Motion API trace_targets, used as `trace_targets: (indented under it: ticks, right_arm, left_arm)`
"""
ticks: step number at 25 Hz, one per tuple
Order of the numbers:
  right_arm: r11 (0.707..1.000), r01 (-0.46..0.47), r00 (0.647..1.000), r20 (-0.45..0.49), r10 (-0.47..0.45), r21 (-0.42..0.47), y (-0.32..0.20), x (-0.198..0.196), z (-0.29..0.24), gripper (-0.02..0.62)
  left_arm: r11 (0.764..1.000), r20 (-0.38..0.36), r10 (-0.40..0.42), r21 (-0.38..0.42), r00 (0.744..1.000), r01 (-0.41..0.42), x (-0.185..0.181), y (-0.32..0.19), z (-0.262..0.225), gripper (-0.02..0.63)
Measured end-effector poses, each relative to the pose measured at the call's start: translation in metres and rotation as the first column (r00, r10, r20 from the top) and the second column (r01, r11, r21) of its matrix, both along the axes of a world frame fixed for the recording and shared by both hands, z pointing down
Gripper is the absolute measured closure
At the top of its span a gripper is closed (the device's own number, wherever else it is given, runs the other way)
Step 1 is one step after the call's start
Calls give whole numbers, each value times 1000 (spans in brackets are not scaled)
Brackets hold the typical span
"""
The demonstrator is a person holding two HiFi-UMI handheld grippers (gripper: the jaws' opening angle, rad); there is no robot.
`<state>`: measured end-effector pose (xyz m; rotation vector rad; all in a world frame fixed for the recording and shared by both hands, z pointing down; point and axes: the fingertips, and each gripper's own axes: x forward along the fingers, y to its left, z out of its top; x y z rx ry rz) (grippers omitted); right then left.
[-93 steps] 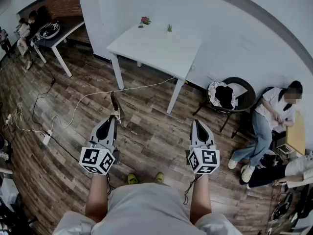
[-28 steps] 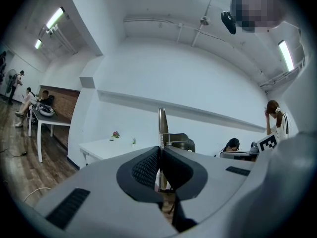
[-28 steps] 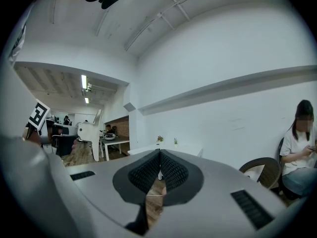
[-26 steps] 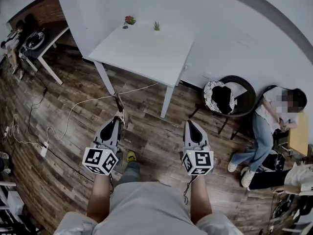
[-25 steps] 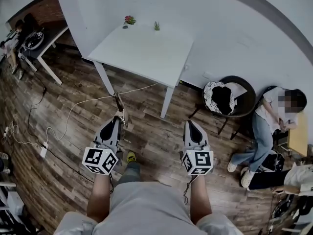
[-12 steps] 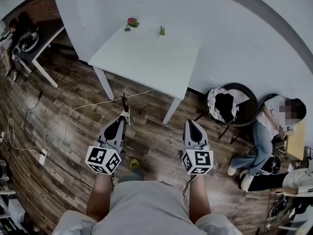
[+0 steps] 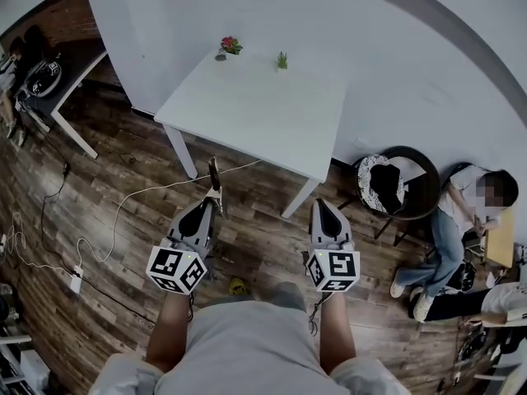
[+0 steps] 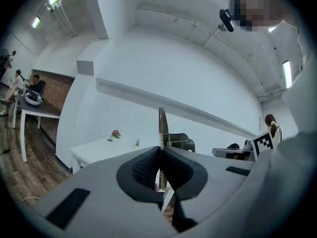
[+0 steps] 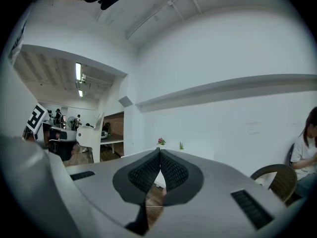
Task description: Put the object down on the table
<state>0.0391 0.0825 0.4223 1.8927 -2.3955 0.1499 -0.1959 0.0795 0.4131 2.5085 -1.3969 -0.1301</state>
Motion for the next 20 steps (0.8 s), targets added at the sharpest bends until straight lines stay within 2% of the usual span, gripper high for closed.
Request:
trace_targets:
  ticks: [9,20]
  right_arm:
    - [1000,-7,1000,-15,7,-10,-42,-8,5,588]
    - [1000,-8,1000,2,8,7,-128,10,14,588]
  left_arm:
    - [1000,-6,0,-14,1000,0,-15,-42,10,586]
    - [1000,27,-4,-2,1000,4,2,-130,13,587]
